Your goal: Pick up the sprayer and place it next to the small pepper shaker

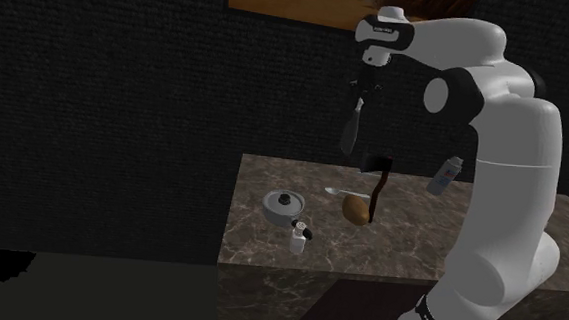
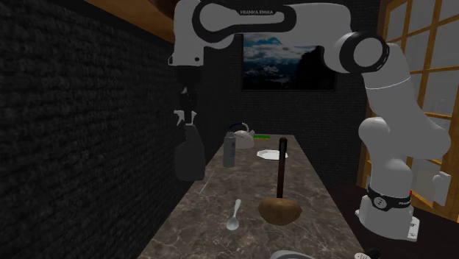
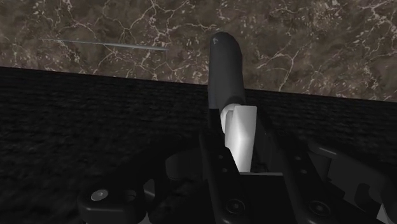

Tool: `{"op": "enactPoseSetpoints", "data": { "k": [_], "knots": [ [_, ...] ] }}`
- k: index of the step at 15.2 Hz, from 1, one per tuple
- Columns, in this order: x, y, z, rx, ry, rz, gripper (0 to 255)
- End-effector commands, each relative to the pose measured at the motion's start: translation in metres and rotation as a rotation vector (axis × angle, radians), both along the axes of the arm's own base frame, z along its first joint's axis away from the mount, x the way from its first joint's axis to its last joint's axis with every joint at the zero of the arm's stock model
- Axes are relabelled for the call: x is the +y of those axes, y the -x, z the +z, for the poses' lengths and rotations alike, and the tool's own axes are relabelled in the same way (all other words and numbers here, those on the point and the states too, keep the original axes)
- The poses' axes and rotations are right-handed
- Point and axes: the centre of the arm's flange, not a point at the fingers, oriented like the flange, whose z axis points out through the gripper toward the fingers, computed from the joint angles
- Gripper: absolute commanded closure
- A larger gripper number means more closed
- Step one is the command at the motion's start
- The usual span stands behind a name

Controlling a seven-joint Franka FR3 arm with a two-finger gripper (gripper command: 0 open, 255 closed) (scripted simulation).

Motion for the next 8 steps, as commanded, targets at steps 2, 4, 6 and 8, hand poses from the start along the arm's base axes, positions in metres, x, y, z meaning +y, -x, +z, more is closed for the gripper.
{"op": "enactPoseSetpoints", "data": {
  "k": [2,4,6,8],
  "knots": [
    [0.000,0.001,0.016,0.000,0.000,0.000,255],
    [0.000,0.001,0.026,0.000,0.000,0.000,255],
    [0.000,0.001,0.037,0.000,0.000,0.000,255],
    [0.013,0.003,0.043,0.000,0.000,0.000,255]
  ]
}}
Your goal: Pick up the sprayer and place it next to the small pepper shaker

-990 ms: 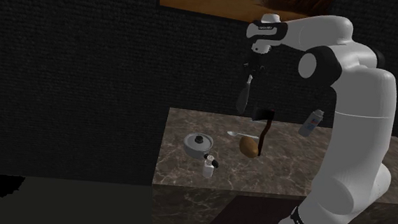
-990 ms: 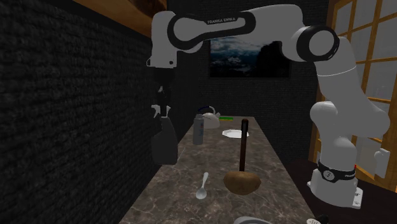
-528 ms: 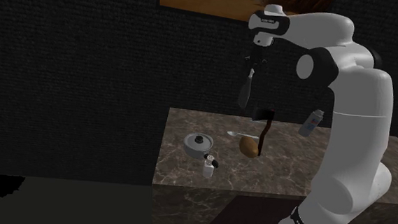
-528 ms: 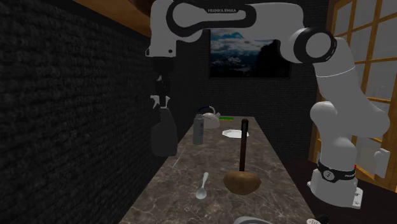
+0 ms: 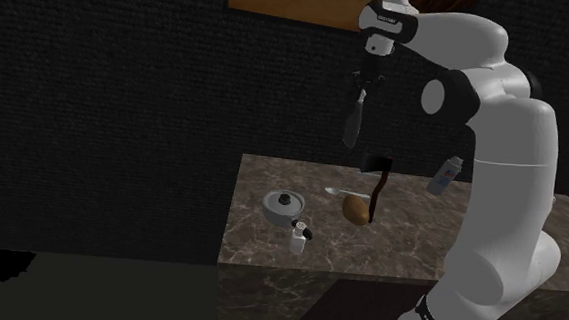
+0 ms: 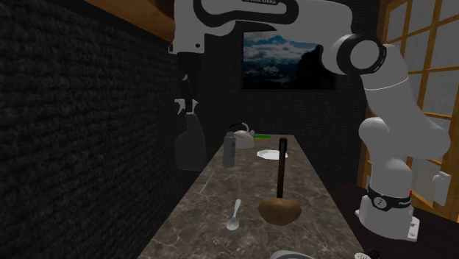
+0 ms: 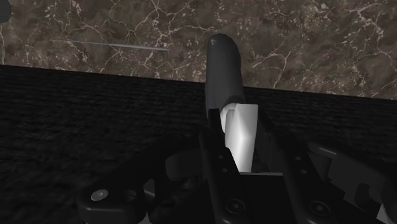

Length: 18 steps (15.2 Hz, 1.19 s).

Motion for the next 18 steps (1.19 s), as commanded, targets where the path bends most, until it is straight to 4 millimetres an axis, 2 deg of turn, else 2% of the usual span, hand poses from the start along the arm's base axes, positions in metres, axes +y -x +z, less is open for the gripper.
{"op": "enactPoseSetpoints", "data": {
  "k": [1,18],
  "knots": [
    [0.020,0.003,0.009,-0.003,0.002,0.001,255],
    [0.236,0.027,0.064,-0.003,0.002,0.001,255]
  ]
}}
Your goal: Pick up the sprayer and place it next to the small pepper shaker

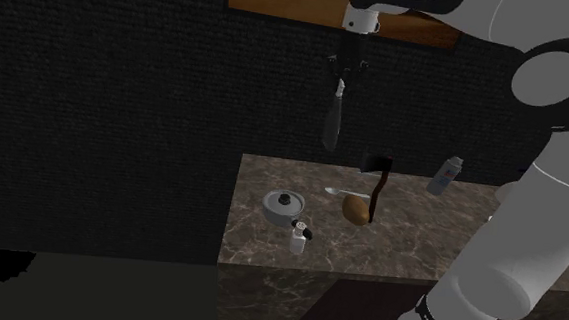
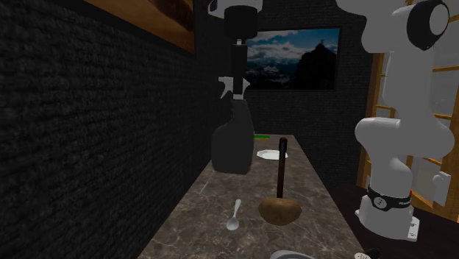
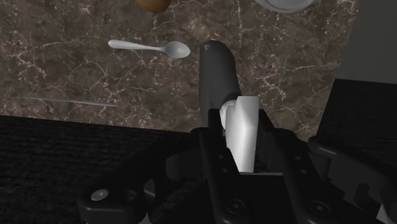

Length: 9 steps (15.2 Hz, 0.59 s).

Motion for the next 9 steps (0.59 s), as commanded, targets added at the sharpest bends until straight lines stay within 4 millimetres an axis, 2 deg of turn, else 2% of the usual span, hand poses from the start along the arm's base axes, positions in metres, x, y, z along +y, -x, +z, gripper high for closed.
{"op": "enactPoseSetpoints", "data": {
  "k": [1,9],
  "knots": [
    [0.024,0.000,0.007,0.001,0.000,-0.001,255],
    [0.126,0.012,0.033,0.001,0.000,-0.001,255]
  ]
}}
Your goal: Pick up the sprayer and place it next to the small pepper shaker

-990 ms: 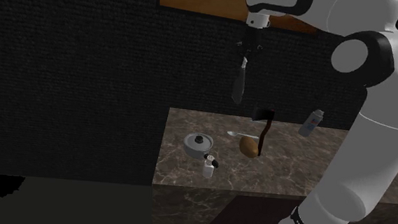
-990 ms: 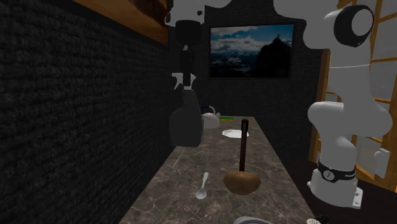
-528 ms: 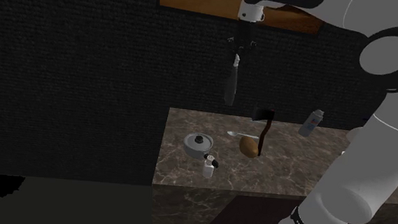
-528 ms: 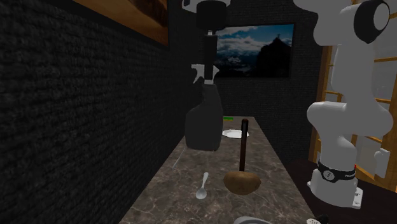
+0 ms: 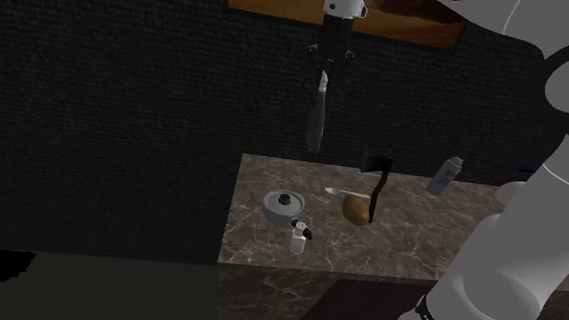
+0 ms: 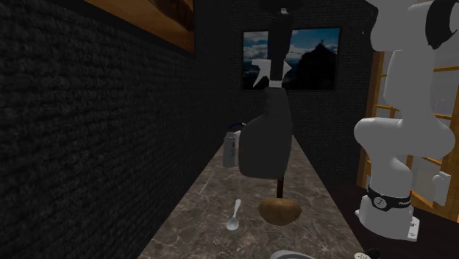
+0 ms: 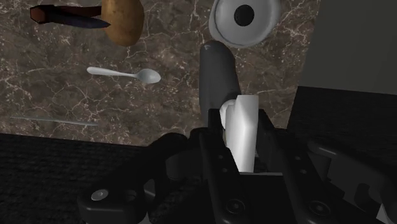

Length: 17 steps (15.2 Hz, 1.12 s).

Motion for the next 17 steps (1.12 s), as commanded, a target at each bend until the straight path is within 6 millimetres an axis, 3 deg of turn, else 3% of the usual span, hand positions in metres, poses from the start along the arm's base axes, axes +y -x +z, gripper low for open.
{"op": "enactPoseSetpoints", "data": {
  "k": [1,17],
  "knots": [
    [0.028,0.006,0.009,0.000,0.000,-0.001,255],
    [0.232,0.029,0.061,0.000,0.000,-0.001,255]
  ]
}}
